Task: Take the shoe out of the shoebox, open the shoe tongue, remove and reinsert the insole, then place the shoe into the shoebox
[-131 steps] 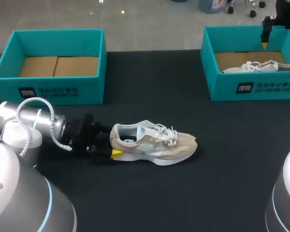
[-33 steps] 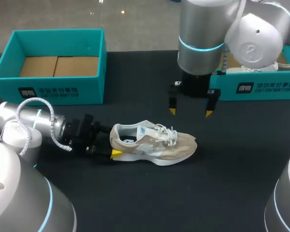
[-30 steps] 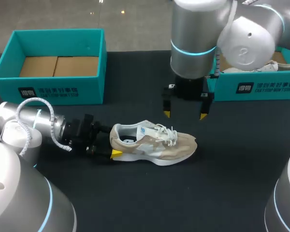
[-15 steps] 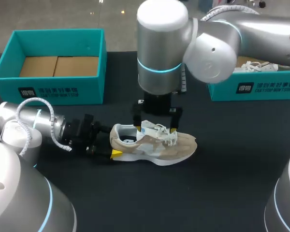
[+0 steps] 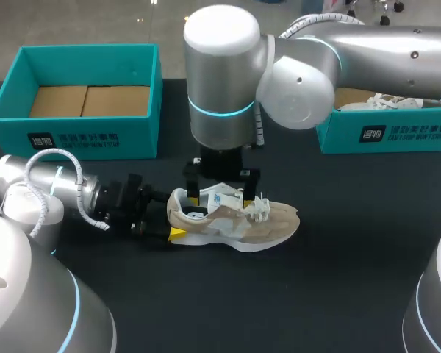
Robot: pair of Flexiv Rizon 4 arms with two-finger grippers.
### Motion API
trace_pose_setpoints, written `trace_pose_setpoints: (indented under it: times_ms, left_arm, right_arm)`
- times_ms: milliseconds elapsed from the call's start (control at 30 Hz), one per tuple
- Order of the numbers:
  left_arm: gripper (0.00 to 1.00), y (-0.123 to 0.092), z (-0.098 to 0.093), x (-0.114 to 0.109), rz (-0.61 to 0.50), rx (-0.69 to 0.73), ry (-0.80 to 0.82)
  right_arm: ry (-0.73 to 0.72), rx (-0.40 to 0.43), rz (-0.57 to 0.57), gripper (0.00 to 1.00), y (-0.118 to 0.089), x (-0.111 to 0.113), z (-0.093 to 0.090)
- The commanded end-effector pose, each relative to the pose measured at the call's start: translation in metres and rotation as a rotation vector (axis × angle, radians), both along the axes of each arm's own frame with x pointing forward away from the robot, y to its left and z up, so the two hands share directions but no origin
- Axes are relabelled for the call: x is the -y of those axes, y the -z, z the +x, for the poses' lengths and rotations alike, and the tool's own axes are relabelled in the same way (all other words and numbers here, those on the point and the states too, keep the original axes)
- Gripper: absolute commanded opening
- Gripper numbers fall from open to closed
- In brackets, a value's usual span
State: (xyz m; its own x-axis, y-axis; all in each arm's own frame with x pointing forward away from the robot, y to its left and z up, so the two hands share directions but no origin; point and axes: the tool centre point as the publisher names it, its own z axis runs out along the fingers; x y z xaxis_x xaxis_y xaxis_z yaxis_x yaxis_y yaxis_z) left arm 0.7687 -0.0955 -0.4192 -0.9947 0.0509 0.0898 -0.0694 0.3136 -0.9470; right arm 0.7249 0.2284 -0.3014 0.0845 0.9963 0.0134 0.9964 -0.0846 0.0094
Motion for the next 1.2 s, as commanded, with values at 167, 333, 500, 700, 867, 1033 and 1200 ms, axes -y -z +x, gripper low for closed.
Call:
trace_pose_setpoints:
  times_ms: [167,333,500,700,867,1033,1200]
  left_arm:
    - [0.0,0.0,-0.001,0.0,0.002,0.001,-0.002]
    - [0.0,0.0,-0.001,0.0,0.002,0.001,-0.002]
    - [0.0,0.0,-0.001,0.0,0.002,0.001,-0.002]
    - [0.0,0.0,-0.001,0.0,0.002,0.001,-0.002]
    - [0.0,0.0,-0.001,0.0,0.002,0.001,-0.002]
    - [0.0,0.0,-0.001,0.0,0.002,0.001,-0.002]
    - [0.0,0.0,-0.001,0.0,0.002,0.001,-0.002]
  right_arm:
    - [0.061,0.006,-0.01,1.0,0.012,0.006,0.009]
    - [0.085,0.04,-0.062,1.0,0.018,0.012,0.02]
    - [0.081,0.044,-0.097,1.0,0.019,0.012,0.026]
    - [0.06,0.048,-0.1,1.0,0.014,0.005,0.021]
    - [0.032,0.073,-0.159,1.0,0.024,-0.005,0.022]
    - [0.019,0.08,-0.185,1.0,0.031,-0.015,0.023]
    - [0.006,0.093,-0.248,1.0,0.039,-0.021,0.021]
